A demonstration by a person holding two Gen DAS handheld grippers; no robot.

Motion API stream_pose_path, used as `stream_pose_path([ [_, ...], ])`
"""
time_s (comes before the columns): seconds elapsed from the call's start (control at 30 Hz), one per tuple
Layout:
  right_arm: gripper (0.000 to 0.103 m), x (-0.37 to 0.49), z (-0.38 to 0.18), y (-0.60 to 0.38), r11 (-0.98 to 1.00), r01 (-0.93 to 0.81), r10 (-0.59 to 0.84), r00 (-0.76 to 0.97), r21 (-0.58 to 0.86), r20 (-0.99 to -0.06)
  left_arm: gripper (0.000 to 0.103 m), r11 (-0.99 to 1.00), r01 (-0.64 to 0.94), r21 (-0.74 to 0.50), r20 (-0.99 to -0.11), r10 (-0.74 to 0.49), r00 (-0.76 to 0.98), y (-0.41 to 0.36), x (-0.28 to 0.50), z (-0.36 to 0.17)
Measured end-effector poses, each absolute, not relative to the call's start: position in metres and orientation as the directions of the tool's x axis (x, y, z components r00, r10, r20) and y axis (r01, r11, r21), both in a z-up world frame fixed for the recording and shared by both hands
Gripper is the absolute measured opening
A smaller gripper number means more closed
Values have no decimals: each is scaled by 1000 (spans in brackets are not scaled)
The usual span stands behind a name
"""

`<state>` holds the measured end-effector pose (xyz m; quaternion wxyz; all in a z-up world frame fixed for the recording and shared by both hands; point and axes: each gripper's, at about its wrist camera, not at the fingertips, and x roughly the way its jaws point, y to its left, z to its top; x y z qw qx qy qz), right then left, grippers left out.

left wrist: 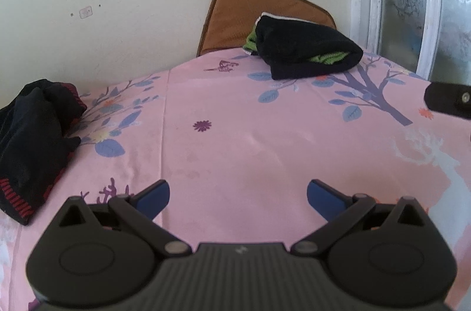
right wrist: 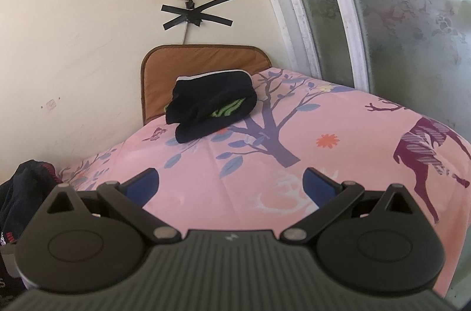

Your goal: Fold small clothes

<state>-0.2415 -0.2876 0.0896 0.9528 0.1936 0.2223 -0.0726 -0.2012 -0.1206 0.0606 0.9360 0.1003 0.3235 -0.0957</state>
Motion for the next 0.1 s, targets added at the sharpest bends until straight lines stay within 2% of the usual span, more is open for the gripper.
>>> stream_pose_path([
  [0.1,103,-240,90,-283,922,208,-43,892,326,-450,103,966,237,108,-637,-116,762,-117,-197,62],
])
